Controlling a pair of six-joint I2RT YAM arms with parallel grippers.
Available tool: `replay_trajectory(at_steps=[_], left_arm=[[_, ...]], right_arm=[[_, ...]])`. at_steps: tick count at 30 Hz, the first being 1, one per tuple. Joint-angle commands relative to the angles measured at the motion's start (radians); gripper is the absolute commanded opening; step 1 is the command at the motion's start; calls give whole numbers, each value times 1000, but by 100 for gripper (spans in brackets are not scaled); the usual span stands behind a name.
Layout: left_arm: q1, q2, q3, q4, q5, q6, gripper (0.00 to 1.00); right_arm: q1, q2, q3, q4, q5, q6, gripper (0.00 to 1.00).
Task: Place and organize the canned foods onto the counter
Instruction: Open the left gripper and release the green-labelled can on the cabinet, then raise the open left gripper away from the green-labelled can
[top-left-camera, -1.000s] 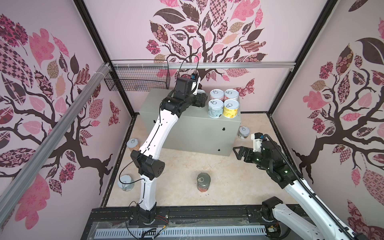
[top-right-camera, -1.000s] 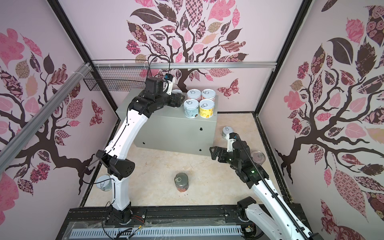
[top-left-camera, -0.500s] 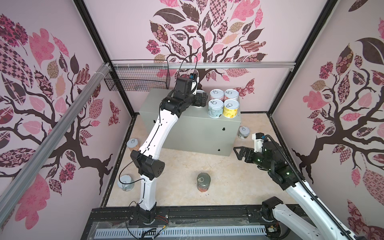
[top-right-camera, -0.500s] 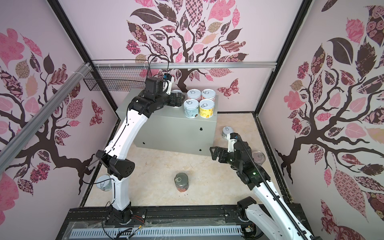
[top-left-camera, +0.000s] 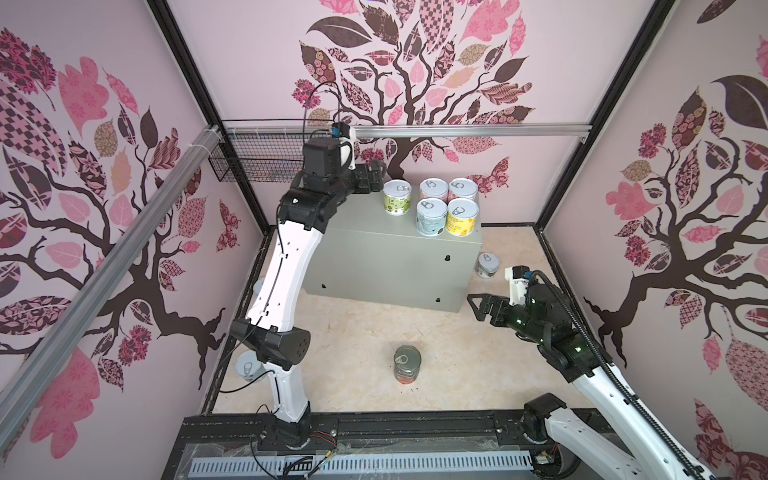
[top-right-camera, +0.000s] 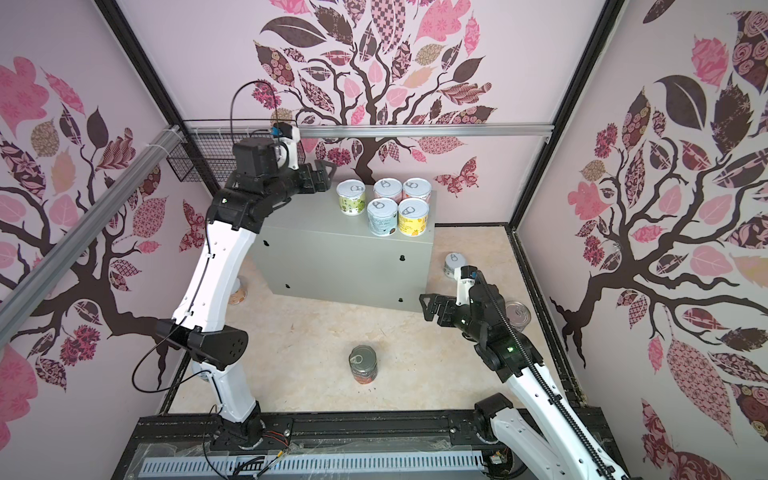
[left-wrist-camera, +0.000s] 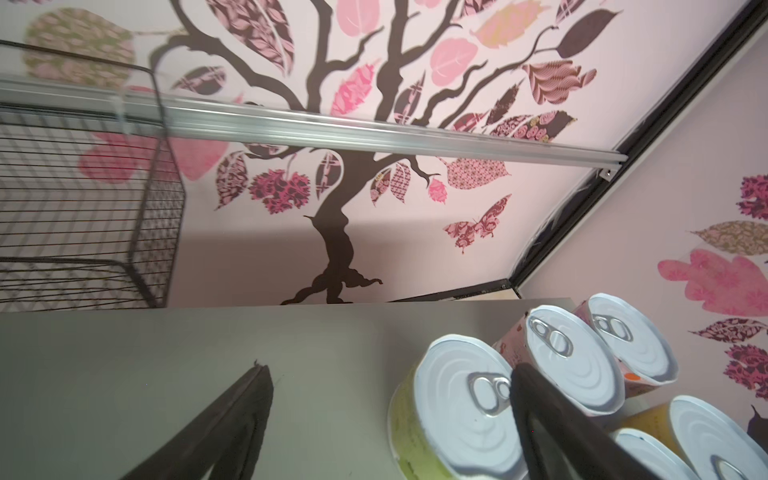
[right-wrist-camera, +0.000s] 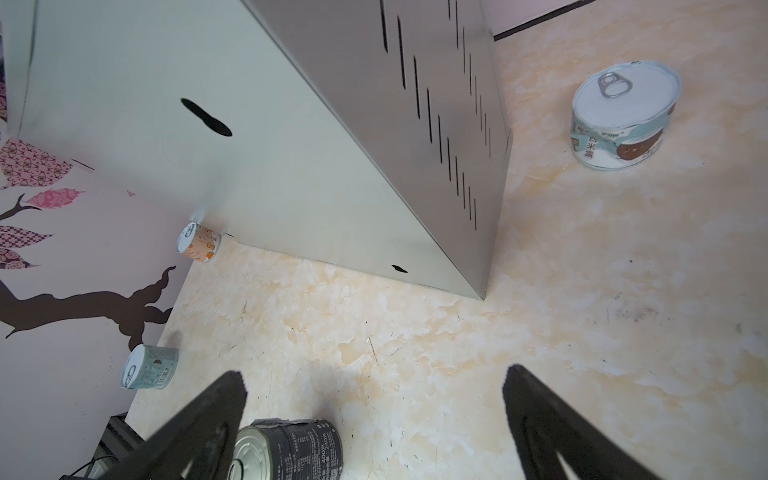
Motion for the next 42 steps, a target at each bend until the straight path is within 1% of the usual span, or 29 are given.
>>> replay_trajectory(at_steps=[1, 4, 7, 10, 14, 16, 18, 25, 30, 35, 39, 42], left_arm=[[59, -40, -99, 57, 57, -55, 87], [87, -65, -174, 84, 74, -45, 76], [88, -53, -190, 74, 85, -21, 68], [87, -39, -216, 77, 87, -11, 64], [77, -25, -260, 92, 79, 3, 62], [57, -13, -265, 89, 75, 30, 62], [28, 5, -249, 69, 48, 60, 62], [-42, 46, -238, 59, -1, 78, 62], [-47, 40, -282, 95, 7, 46, 62], [-52, 43, -281, 92, -9, 40, 63], [-52, 29, -274, 83, -27, 45, 67], [-52, 5, -275, 72, -48, 46, 72]], right_arm=[[9, -10, 1, -2, -9, -4, 100], [8, -8, 0, 2, -11, -4, 100], [8, -4, 0, 2, -9, -3, 100], [9, 1, 0, 4, -9, -3, 100], [9, 2, -2, 1, -5, -5, 100], [9, 2, -4, 2, -3, -5, 100], [10, 4, -5, 4, -3, -5, 100], [9, 4, -8, 5, -2, -5, 100], [10, -5, -17, 5, -1, -4, 100], [10, -4, -14, 7, -2, -3, 100], [9, -1, -9, 1, 3, 1, 100], [9, 5, 17, -24, 29, -1, 100]])
